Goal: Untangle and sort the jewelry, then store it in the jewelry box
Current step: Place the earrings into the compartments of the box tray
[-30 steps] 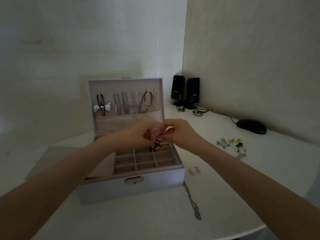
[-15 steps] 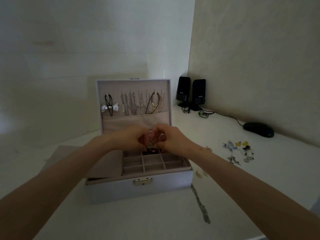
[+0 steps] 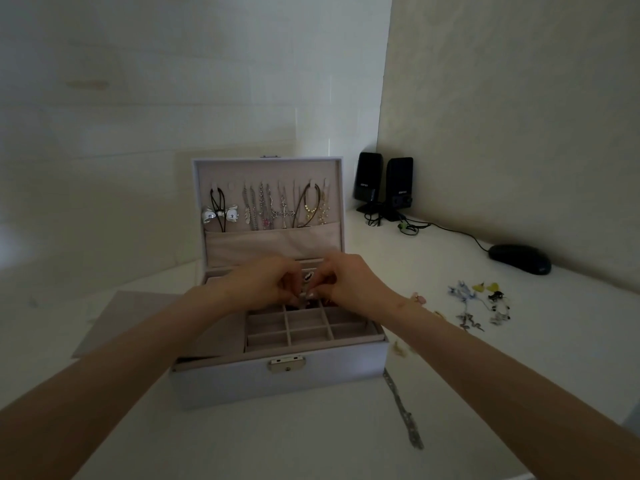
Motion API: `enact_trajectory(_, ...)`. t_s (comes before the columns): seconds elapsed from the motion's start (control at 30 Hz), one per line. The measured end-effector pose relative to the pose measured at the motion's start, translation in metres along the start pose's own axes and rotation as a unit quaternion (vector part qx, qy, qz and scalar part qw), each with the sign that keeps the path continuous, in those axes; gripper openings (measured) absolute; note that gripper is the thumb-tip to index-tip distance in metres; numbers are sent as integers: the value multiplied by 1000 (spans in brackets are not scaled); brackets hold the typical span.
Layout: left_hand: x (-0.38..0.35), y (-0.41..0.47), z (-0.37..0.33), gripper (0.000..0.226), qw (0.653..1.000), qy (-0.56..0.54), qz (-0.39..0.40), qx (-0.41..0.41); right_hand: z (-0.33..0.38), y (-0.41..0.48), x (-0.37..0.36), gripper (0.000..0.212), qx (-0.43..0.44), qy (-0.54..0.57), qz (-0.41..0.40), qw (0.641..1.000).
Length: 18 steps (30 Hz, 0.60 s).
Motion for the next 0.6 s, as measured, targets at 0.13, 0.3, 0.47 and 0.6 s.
enact_trajectory(0.13,0,2,-1,9,999,44,13,9,0,-3,2,13,14,-29,15,999)
enact_trajectory(0.3,7,6,-11,14,996,56,-50,39,-3,-4,0,17,3,-90,13,996)
enact_trajectory(0.47,11,11,-14,9,989,40,-128,65,-2,-7,-6,12,21,-146,-51,988)
enact_trajectory(0.6,13,13,-25,5,981,12,-173,83,-4,-6,-5,13,0,-88,-43,995)
Point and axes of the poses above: each hand's wrist, its own y-axis towards the middle knuckle, its own x-axis out of the back of the hand, z = x × y, the point moved 4 cm from there along y, towards the middle knuckle, and after that the axes turned 5 degrees about -x, right-handed, at the moved point
